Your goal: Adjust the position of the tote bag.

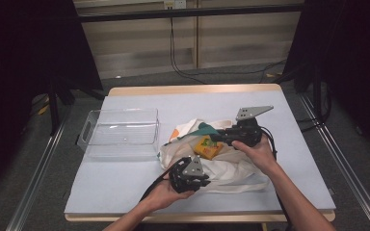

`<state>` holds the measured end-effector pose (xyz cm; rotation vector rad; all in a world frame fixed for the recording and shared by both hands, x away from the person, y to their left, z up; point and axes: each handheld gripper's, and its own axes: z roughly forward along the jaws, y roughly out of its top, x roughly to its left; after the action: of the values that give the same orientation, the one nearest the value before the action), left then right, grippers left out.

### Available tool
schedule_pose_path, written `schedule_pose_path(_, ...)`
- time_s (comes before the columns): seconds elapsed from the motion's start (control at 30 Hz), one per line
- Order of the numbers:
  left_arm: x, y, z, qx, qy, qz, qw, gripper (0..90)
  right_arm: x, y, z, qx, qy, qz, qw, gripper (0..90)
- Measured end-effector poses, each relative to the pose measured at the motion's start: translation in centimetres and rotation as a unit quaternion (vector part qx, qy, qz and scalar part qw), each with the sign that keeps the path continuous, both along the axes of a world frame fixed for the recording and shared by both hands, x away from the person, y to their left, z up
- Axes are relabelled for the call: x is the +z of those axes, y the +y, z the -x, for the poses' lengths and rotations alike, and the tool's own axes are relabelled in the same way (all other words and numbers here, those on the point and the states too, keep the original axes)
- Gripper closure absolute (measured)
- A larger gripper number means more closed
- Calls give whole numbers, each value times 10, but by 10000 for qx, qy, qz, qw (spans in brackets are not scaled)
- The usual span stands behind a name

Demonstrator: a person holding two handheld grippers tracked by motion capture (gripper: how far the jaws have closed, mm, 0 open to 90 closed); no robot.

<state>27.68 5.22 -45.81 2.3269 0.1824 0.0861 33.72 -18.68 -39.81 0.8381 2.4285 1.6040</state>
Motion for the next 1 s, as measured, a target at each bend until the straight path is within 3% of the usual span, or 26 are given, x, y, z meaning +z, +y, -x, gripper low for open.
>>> schedule_pose_path(0.23, 16, 6, 0, 2, 211, 447, 9988, 850, 2, -4, -12, -41, 81, 19, 10000, 769)
schedule_pose_path(0.5, 27, 13, 5, -96, 400, 617, 9972, 854, 1, -17, -31, -201, 226, 32, 9995, 772)
schedule_pose_path(0.8, 22, 13, 13, -305, 413, 235, 9984, 853, -5, -22, -54, -385, 378, 122, 9985, 778)
schedule_pose_path(0.83, 19, 13, 14, -278, 459, 358, 9979, 853, -5, -22, -56, -394, 395, 119, 9984, 778)
schedule_pose_path(1.0, 19, 13, 16, -321, 393, 270, 9983, 850, -6, -22, -73, -488, 459, 125, 9977, 779)
